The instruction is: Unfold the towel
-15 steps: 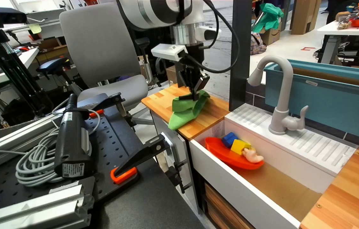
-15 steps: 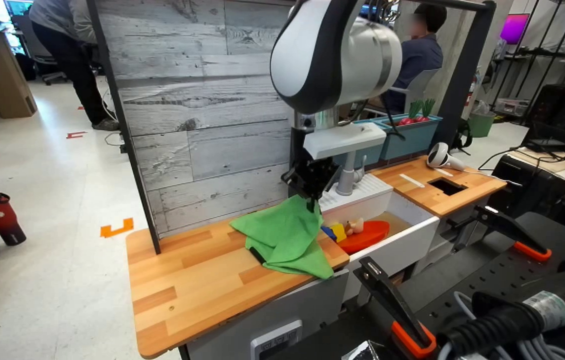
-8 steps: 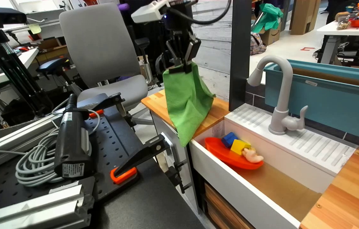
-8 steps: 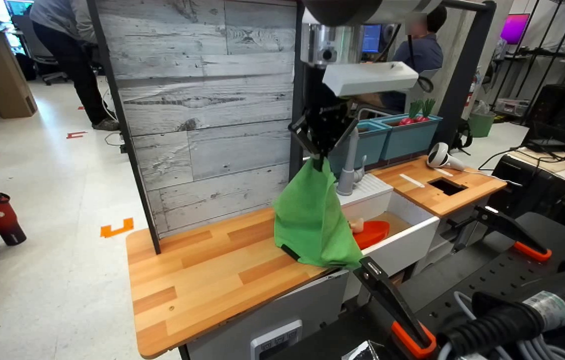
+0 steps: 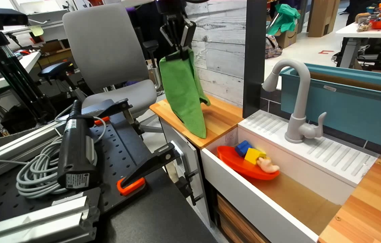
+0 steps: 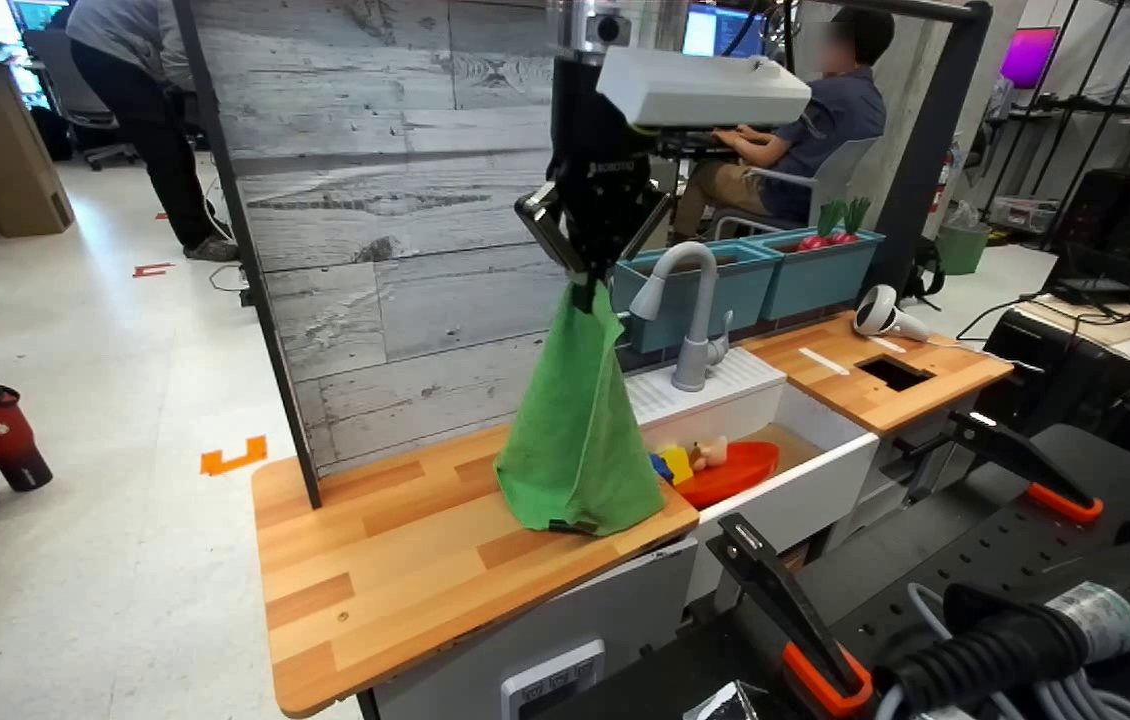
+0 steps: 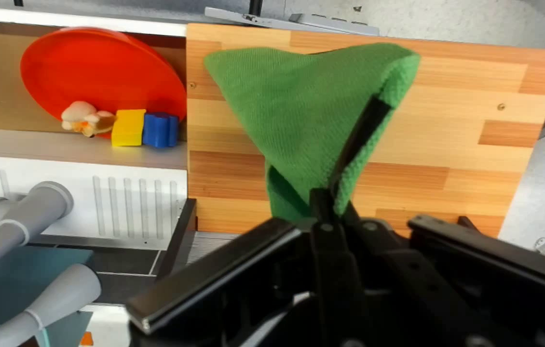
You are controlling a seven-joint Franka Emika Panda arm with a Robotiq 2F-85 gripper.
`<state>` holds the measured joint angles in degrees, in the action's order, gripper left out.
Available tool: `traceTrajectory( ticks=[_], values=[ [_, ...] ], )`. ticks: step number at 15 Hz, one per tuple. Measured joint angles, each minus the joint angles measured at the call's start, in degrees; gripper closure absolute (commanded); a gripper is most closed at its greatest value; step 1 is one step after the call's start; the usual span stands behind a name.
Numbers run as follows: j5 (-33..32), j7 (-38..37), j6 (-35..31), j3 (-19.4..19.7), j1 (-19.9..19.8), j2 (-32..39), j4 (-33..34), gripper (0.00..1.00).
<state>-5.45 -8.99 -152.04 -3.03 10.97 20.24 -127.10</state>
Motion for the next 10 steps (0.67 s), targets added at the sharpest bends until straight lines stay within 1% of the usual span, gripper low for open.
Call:
traceTrajectory(
  ticks=[3,7,10],
  values=[
    [0.0,0.0,0.15,-1.16,0.85,3.15,2.74,0.99],
    [0.0,0.0,0.52,-1.25,2.28,10.47,8.32,0.99],
    [0.0,0.0,2.19,-1.25,2.83,15.28,12.61,0.99]
  ],
)
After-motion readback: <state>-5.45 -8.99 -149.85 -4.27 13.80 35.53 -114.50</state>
